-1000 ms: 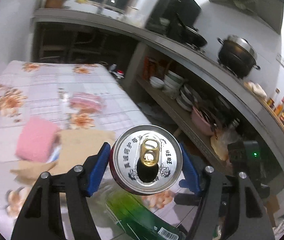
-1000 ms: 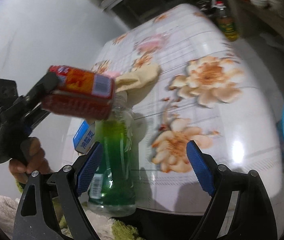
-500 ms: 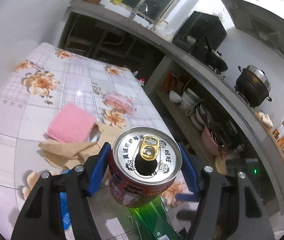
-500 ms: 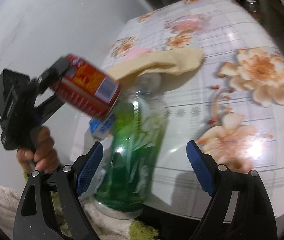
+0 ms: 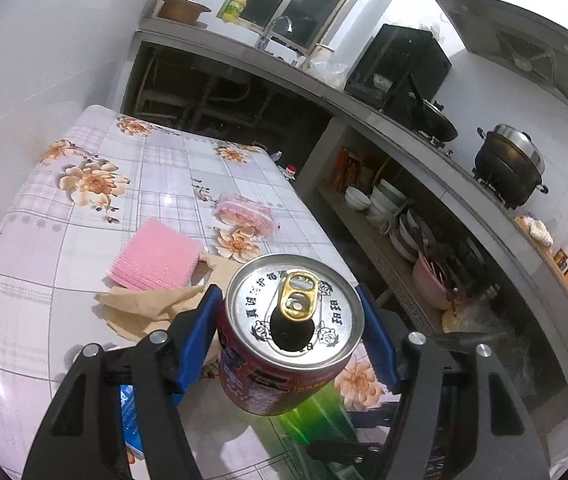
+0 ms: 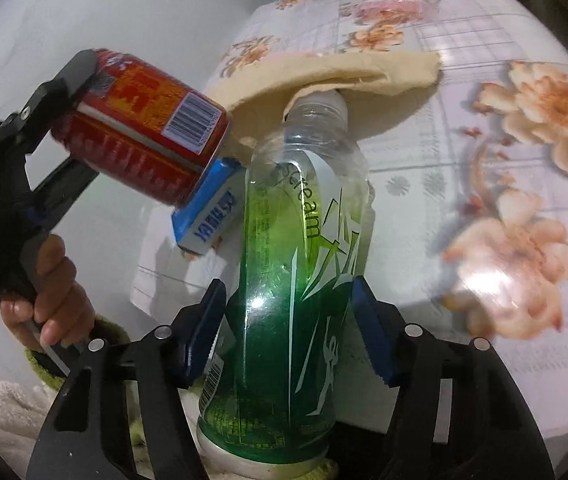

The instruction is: Collect trash

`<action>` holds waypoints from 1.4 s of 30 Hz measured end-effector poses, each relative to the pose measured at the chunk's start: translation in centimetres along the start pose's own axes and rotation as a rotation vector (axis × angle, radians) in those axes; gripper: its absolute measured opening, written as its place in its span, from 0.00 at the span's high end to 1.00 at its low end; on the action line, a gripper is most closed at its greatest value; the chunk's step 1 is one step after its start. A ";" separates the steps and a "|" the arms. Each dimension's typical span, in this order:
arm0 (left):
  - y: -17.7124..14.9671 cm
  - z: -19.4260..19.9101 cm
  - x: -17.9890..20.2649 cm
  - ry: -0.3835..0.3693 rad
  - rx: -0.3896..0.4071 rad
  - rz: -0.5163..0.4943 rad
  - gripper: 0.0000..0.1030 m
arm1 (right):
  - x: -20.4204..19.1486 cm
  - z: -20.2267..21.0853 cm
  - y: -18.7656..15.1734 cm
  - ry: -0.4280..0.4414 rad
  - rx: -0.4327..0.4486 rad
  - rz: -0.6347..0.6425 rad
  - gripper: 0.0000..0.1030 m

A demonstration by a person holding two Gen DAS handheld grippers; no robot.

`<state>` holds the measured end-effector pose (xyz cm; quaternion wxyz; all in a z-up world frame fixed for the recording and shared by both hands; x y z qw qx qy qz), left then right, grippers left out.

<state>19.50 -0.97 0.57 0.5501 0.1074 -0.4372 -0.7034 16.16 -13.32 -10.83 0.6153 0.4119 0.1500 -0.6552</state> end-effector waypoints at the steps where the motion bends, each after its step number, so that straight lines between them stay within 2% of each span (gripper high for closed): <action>1: -0.1 -0.1 0.2 0.001 0.000 -0.006 0.37 | 0.2 0.5 -0.5 -0.012 -0.001 -0.004 0.43; 6: -0.7 -0.9 1.5 0.007 -0.007 -0.047 0.37 | 2.1 3.7 -3.3 -0.032 0.002 -0.076 0.44; 10: -1.7 -1.6 3.0 -0.011 -0.039 -0.086 0.37 | 4.0 6.8 -4.6 -0.089 0.067 -0.130 0.45; 12: -2.4 -2.0 4.0 -0.018 -0.066 -0.116 0.37 | 5.2 8.6 -4.4 -0.110 0.128 -0.171 0.45; 15: -4.7 -3.2 6.7 -0.029 -0.124 -0.218 0.37 | 6.8 10.7 -3.4 -0.147 0.211 -0.216 0.45; 18: -6.8 -4.4 8.9 -0.040 -0.147 -0.291 0.37 | 7.6 11.7 -2.6 -0.178 0.268 -0.235 0.45; 22: -9.0 -5.9 10.1 -0.046 -0.161 -0.329 0.37 | 8.3 12.3 -1.7 -0.183 0.315 -0.238 0.45; 24: -9.5 -6.3 10.3 -0.053 -0.163 -0.325 0.36 | 8.4 12.4 -1.8 -0.183 0.317 -0.237 0.45; 27: -10.0 -6.2 10.9 -0.037 -0.118 -0.385 0.36 | 8.4 12.4 -2.0 -0.180 0.305 -0.234 0.45; 29: -10.2 -6.1 11.1 -0.028 -0.114 -0.399 0.36 | 8.3 12.6 -2.1 -0.170 0.301 -0.236 0.45; 42: -12.1 -6.7 11.1 0.034 -0.152 -0.443 0.33 | 8.2 11.9 -1.1 -0.155 0.287 -0.232 0.38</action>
Point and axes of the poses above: each gripper's, at about its wrist camera, not at the fingertips, and z roughly against the way its jaws point, x to its right, y to its top, the point moved 8 cm from there along -z, roughly the way its jaws point, and after that the axes turned 11 degrees about y, right-handed, at the moved point
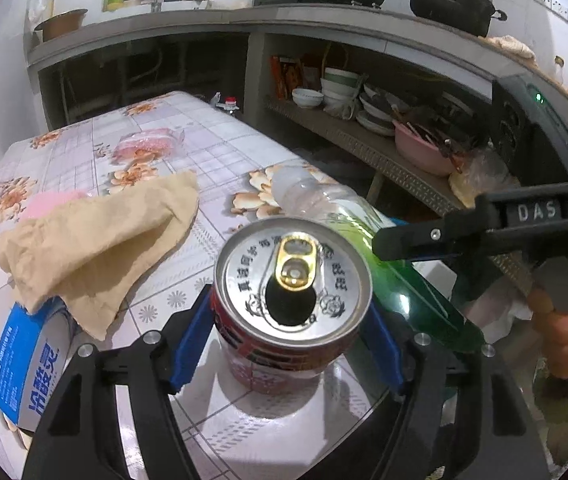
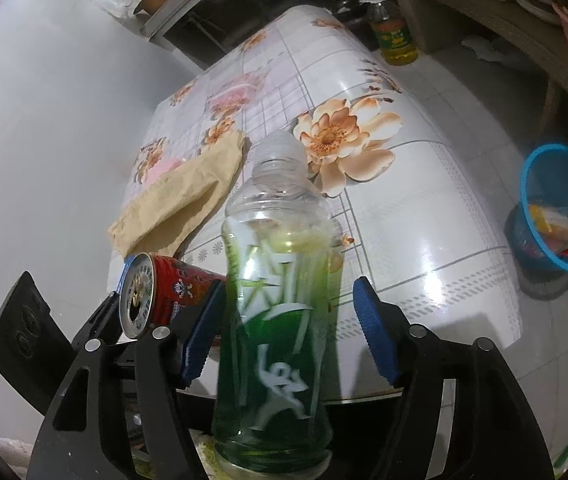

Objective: Collect trash
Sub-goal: 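Hold the red can in the left tool and green bottle in the right tool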

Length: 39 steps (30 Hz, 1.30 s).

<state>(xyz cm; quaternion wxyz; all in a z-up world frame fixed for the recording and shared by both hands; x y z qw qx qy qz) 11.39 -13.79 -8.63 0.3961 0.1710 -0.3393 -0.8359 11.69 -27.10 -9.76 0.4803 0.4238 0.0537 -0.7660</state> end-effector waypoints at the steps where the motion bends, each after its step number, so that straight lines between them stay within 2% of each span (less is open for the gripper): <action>1: -0.1 -0.1 0.0 0.000 -0.003 0.001 0.33 | -0.1 -0.1 0.0 0.003 -0.004 -0.001 0.38; 10: -0.2 -0.4 -0.1 -0.017 0.001 0.018 0.35 | -0.4 -2.3 -0.2 0.050 -0.060 -0.026 0.37; 13: -0.1 -0.4 -0.1 -0.014 -0.006 0.013 0.35 | 0.0 -2.7 -0.4 0.075 -0.073 -0.053 0.46; 14: 0.0 -0.5 -0.1 -0.014 -0.010 0.015 0.35 | 0.0 -2.7 -0.4 0.090 -0.073 -0.063 0.46; 18: 0.2 -0.6 -0.2 -0.009 -0.023 0.028 0.35 | 0.2 -1.3 0.2 0.016 -0.017 -0.025 0.47; 25: 0.6 -1.0 0.0 -0.002 -0.035 0.035 0.35 | 1.2 -0.7 0.2 -0.012 -0.002 -0.044 0.47; 39: 0.7 -1.1 0.1 0.008 -0.038 0.023 0.35 | 1.5 -0.7 -0.1 0.017 -0.003 -0.067 0.48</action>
Point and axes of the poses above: each gripper's, at about its wrist camera, not at the fingertips, and z roughly against the way its jaws point, x to its right, y to its top, the point moved 8 cm from there along -z, roughly the way its jaws point, and after that the axes turned 11 degrees about y, right-handed, at the moved point
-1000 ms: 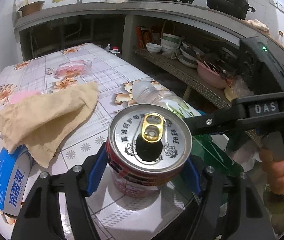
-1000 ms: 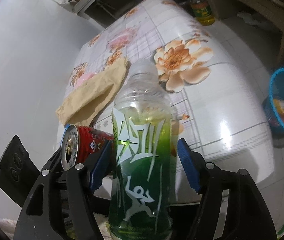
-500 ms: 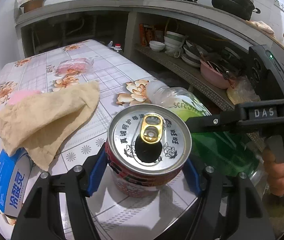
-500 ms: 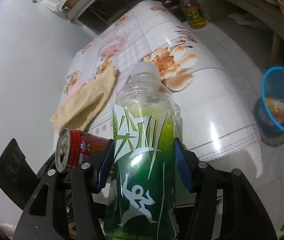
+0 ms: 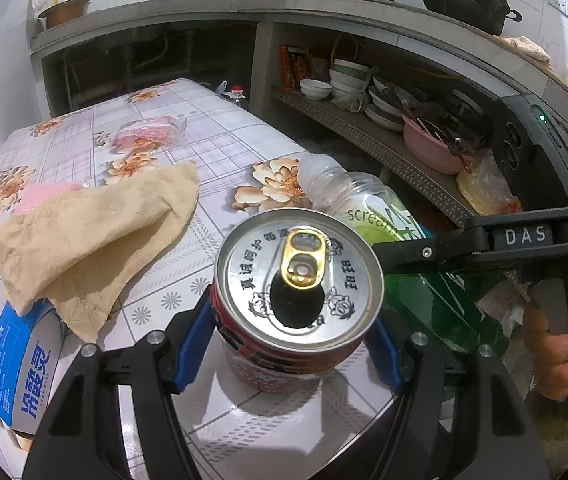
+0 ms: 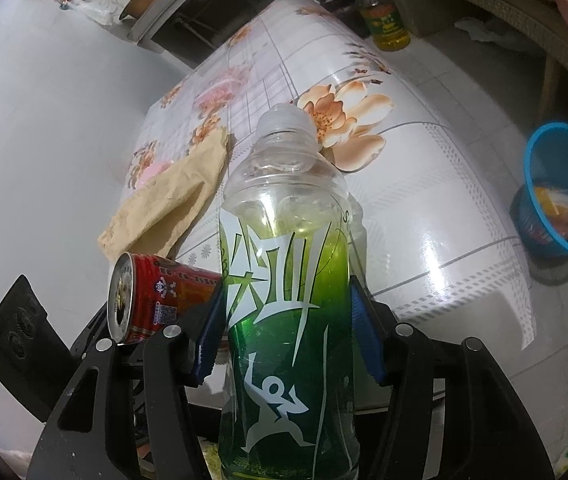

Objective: Collect trash
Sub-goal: 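Hold the red can in the left tool and green bottle in the right tool, then carry the can and bottle to the blue wastebasket and open both tools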

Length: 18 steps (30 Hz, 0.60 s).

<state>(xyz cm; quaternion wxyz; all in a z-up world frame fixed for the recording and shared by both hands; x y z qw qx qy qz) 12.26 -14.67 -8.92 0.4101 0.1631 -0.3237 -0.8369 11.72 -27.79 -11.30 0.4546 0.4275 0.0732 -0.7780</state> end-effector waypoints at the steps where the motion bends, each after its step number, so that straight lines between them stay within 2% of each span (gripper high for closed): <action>1: 0.0 0.0 0.0 0.001 0.000 0.000 0.35 | 0.0 0.1 0.0 0.004 0.002 -0.003 0.48; 18: 0.0 0.0 -0.2 0.002 -0.001 0.007 0.35 | -0.1 0.3 0.1 0.028 0.013 -0.010 0.48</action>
Point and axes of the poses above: each gripper's, at about its wrist camera, not at the fingertips, and z roughly against the way its jaws point, x to its right, y to its top, the point moved 8 cm from there along -z, roughly the way its jaws point, and after that the axes turned 11 degrees about y, right-handed, at the moved point
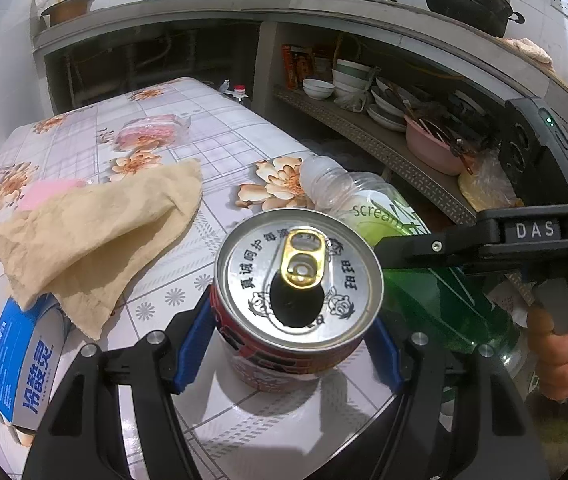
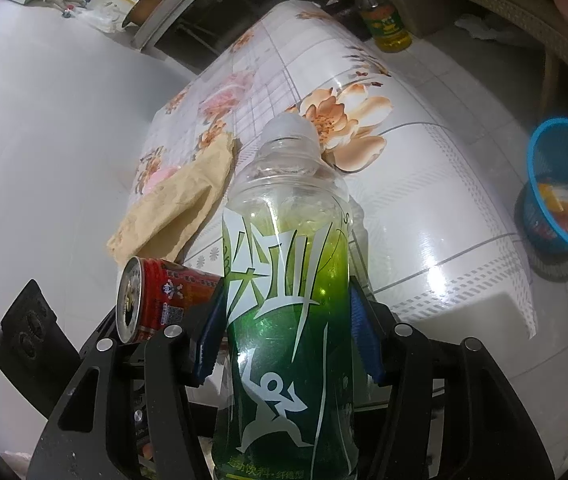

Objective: Collect trash
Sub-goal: 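Carry the can and bottle to the blue wastebasket and open both tools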

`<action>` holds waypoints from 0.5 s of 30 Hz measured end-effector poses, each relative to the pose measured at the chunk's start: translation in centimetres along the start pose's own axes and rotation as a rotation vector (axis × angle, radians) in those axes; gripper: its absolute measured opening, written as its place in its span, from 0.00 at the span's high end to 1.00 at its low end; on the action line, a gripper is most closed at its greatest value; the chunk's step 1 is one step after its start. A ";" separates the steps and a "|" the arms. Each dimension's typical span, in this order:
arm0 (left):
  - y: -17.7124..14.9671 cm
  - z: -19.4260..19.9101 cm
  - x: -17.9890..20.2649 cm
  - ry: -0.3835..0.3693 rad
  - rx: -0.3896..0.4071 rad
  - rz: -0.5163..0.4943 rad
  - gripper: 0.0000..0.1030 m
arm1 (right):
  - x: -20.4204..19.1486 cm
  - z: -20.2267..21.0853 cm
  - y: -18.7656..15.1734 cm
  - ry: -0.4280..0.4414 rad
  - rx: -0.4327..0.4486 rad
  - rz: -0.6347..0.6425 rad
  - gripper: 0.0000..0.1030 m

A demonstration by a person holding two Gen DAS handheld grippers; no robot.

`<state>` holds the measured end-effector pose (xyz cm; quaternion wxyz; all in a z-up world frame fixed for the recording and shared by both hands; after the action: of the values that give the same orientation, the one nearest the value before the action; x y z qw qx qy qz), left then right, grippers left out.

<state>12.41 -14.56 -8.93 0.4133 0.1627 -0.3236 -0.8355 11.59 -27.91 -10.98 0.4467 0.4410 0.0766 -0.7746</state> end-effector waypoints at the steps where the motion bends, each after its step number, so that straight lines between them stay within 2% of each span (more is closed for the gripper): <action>1: 0.0 0.0 -0.1 0.001 0.002 0.003 0.35 | -0.1 0.1 0.0 0.002 0.001 0.003 0.48; 9: 0.8 1.5 -0.5 -0.017 0.045 0.024 0.35 | -0.8 1.6 -0.1 0.040 0.039 0.009 0.48; 15: 3.8 2.5 1.9 -0.088 0.082 -0.025 0.35 | 1.0 6.9 -0.4 0.056 0.163 -0.032 0.48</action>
<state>12.09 -16.79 -4.56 0.3812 0.1463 -0.3734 -0.8330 6.83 -31.85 -7.73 0.3945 0.4963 0.0327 -0.7726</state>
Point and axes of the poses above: each gripper's, at about its wrist camera, not at the fingertips, and z roughly against the way its jaws point, x to its right, y to its top, the point moved 8 cm from there along -z, roughly the way its jaws point, and after that the axes turned 11 degrees about y, right-handed, at the moved point
